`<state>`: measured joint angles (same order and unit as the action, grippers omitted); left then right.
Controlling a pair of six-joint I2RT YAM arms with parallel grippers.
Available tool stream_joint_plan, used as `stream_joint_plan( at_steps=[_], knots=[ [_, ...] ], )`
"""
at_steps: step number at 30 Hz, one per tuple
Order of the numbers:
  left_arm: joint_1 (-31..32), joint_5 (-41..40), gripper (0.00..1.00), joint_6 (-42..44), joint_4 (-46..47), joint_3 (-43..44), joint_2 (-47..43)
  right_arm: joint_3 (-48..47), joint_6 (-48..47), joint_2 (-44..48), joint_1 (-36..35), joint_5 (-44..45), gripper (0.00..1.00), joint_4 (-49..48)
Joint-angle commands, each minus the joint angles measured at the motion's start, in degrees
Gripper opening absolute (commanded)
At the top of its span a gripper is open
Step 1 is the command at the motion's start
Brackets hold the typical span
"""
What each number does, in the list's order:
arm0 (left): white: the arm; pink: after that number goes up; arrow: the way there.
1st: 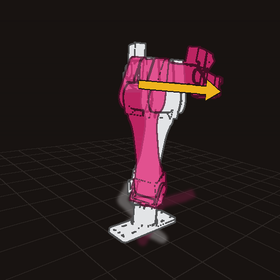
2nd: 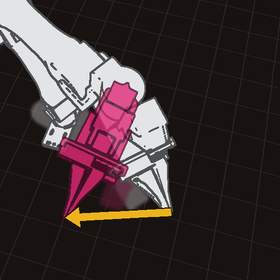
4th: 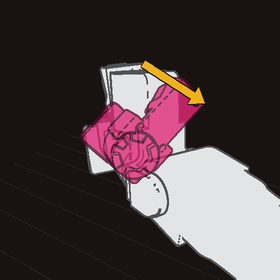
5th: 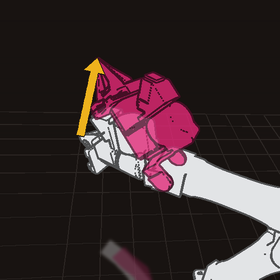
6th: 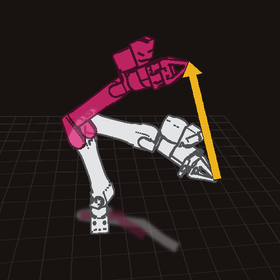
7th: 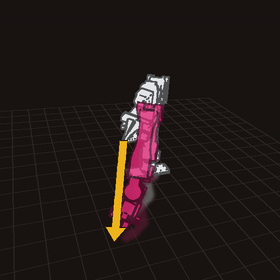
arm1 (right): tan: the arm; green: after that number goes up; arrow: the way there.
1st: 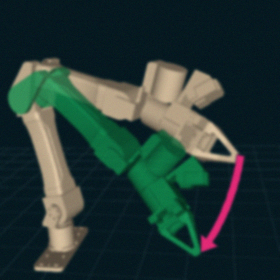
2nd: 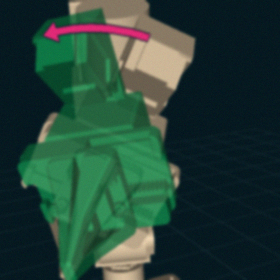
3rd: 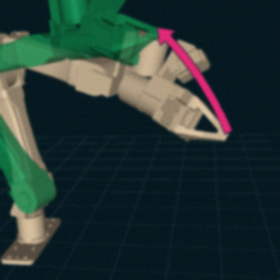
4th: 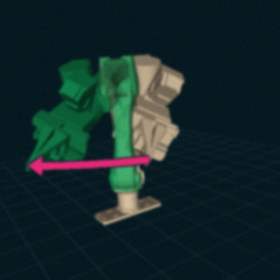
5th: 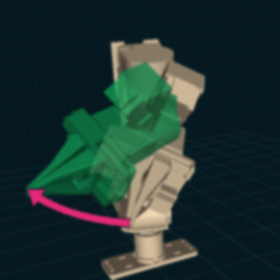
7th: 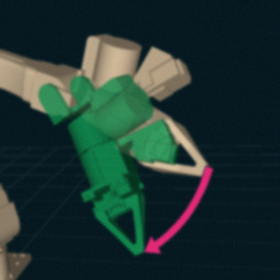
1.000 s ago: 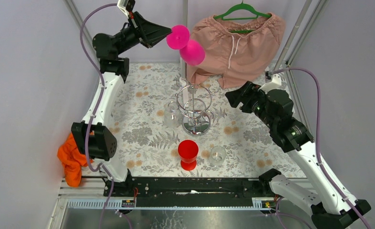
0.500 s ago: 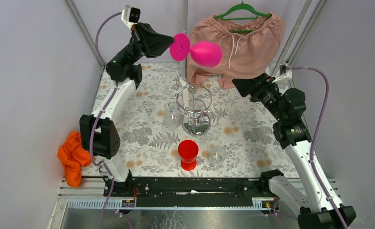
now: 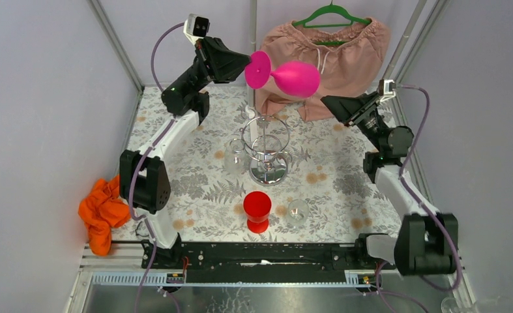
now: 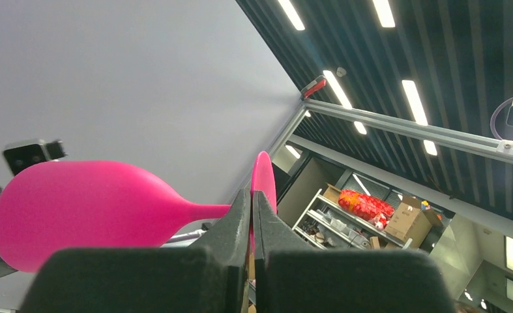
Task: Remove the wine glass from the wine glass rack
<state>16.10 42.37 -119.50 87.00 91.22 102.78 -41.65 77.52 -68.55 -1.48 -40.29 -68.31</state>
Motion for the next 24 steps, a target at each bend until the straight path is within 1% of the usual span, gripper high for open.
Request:
stream_joint_plan(
  at_steps=[1,4,8,18,24],
  knots=[
    [0.51,-1.26,0.00,-8.23,5.24,-0.42,0.25,-1.32,16.90,-6.72,1.04,-4.16,0.73,-30.01],
    [0.51,-1.25,0.00,-8.29,5.20,-0.35,0.45,-1.62,14.07,-6.37,1.05,-4.85,0.71,-30.01],
    [0.96,-1.42,0.00,-7.86,5.03,-0.45,1.07,-4.46,14.09,-5.66,1.04,-5.97,0.75,-30.05],
    [3.84,-1.65,0.00,-8.20,4.83,2.01,5.27,-11.43,18.58,-8.93,1.05,-7.61,0.77,-30.04],
    [5.02,-2.16,0.00,-8.29,4.84,4.12,7.40,-13.72,20.90,-10.44,0.96,-8.77,0.77,-30.04]
  ],
)
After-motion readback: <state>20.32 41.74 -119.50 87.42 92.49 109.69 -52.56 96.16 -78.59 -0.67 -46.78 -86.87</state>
